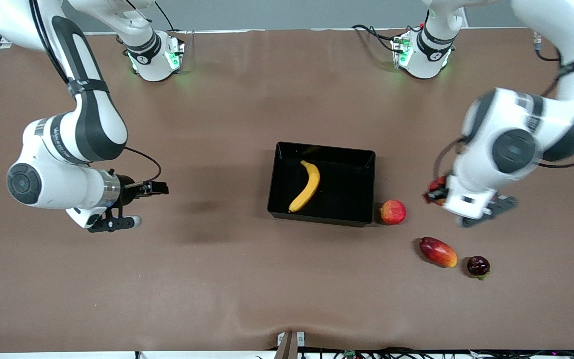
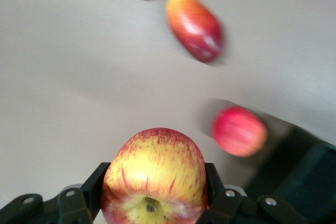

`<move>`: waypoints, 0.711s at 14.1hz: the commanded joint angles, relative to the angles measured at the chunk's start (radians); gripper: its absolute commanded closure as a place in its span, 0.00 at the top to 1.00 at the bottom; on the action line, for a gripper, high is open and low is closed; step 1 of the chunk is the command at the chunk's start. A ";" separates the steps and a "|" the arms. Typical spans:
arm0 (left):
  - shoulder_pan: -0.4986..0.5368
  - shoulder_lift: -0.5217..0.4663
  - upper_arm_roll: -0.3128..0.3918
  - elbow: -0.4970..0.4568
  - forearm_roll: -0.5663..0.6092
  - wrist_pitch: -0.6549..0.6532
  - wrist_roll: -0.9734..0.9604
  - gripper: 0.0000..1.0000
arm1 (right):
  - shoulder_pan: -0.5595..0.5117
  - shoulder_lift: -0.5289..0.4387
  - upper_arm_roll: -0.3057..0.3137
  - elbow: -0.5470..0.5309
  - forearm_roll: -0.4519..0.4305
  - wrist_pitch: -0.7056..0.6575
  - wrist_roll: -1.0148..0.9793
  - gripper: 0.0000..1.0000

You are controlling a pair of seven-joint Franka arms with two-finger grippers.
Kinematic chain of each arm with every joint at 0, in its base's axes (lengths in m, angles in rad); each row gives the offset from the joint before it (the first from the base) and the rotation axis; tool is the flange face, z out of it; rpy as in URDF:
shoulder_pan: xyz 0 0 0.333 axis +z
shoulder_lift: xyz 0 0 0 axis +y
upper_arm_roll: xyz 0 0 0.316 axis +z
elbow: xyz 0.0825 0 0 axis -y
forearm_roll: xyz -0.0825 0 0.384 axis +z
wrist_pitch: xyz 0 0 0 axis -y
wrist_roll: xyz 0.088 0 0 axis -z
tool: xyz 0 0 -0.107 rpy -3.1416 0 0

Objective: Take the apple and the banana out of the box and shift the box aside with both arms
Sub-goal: 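Lift the apple out of the box and carry it beside the red apple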

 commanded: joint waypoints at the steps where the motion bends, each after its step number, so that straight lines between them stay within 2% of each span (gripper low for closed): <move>1: 0.129 -0.013 -0.013 -0.118 -0.005 0.121 0.154 0.00 | 0.003 -0.002 -0.004 0.010 0.017 -0.003 0.013 1.00; 3: 0.222 -0.004 -0.013 -0.216 0.014 0.268 0.266 0.00 | 0.003 -0.002 -0.004 0.007 0.015 -0.001 0.015 1.00; 6: 0.327 0.051 -0.013 -0.315 0.129 0.481 0.348 0.00 | 0.003 -0.002 -0.004 0.008 0.017 -0.003 0.024 1.00; 8: 0.373 0.120 -0.013 -0.329 0.205 0.578 0.365 0.00 | 0.032 -0.004 -0.004 0.008 0.015 -0.003 0.070 1.00; 10: 0.387 0.157 -0.013 -0.326 0.228 0.611 0.365 0.02 | 0.039 -0.004 -0.004 0.009 0.015 -0.004 0.093 1.00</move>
